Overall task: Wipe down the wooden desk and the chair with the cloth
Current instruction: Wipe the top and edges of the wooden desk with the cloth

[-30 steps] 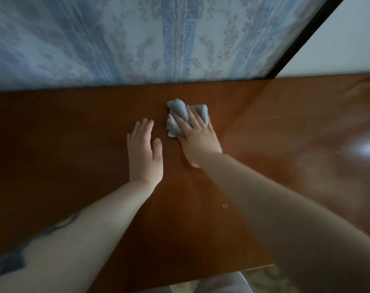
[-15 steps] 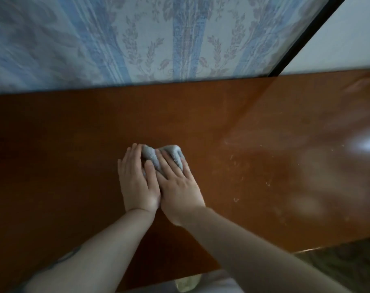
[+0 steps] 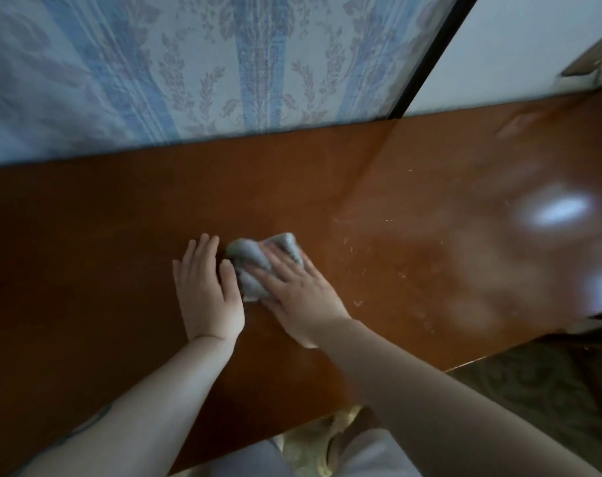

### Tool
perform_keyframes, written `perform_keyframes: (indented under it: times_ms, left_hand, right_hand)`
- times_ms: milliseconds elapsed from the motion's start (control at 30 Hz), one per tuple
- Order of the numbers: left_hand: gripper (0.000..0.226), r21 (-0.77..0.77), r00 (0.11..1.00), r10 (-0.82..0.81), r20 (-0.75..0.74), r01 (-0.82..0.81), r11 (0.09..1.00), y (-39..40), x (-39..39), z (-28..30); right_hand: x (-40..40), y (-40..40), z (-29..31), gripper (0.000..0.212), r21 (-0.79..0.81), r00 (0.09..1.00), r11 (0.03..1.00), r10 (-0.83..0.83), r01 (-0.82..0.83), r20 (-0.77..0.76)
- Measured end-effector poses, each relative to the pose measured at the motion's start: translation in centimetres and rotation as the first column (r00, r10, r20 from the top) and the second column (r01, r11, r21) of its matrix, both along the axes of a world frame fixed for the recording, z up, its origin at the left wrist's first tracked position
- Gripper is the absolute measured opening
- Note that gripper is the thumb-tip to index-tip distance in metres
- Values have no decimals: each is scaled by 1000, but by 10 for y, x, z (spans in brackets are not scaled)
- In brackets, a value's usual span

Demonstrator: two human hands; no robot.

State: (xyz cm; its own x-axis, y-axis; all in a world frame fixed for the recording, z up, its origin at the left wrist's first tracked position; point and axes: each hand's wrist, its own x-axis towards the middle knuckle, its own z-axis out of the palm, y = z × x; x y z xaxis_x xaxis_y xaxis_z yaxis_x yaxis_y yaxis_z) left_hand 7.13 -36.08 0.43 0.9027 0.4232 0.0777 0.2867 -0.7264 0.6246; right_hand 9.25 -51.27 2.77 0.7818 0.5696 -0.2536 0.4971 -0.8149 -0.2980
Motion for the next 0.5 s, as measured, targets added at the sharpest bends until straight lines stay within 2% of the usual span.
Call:
perform_keyframes:
  times_ms: [67,133,167,233,300,333,367,400,467,500]
  left_hand:
    - [48,52,997,-81,-19,81,995,-2,-8,0]
    - [51,115,990,-124,-63,131,985,-10,-19,0]
    - [52,138,989,-123,-81,133,981,-16,-28,0]
    - [55,155,991,-79,-107,95,983,-28,-49,2]
    - [55,138,994,-10,-109,25,990,-40,-71,3]
    - [54,128,994,12,-108,2,992,-44,-79,2]
    - [54,128,994,28,-108,-14,992,-47,-84,2]
    - [53,133,993,42,-111,-27,991,-49,-87,1]
    - [53,142,991,67,-119,-50,989,-50,-87,1]
    - [53,147,990,69,-126,-50,988,-51,-85,1]
  right_hand:
    - [-7,-19,-4,54,43,961,961,-274,272,43]
    - [-42,-18,-10,54,37,910,920,-392,391,132]
    - [-60,-12,-11,56,31,926,936,-351,350,141]
    - [-78,-3,-9,57,13,992,995,-104,104,66]
    - [-62,-11,-1,56,3,991,992,127,-127,34]
    - [-51,-20,0,55,-14,985,986,168,-168,35]
    - [-45,-30,-3,55,-10,992,993,115,-114,52]
    - [-48,-40,-7,54,29,997,999,-32,30,66]
    - [-81,-48,-10,53,47,948,953,-303,299,99]
    - [-104,-47,-11,54,69,936,940,-338,333,97]
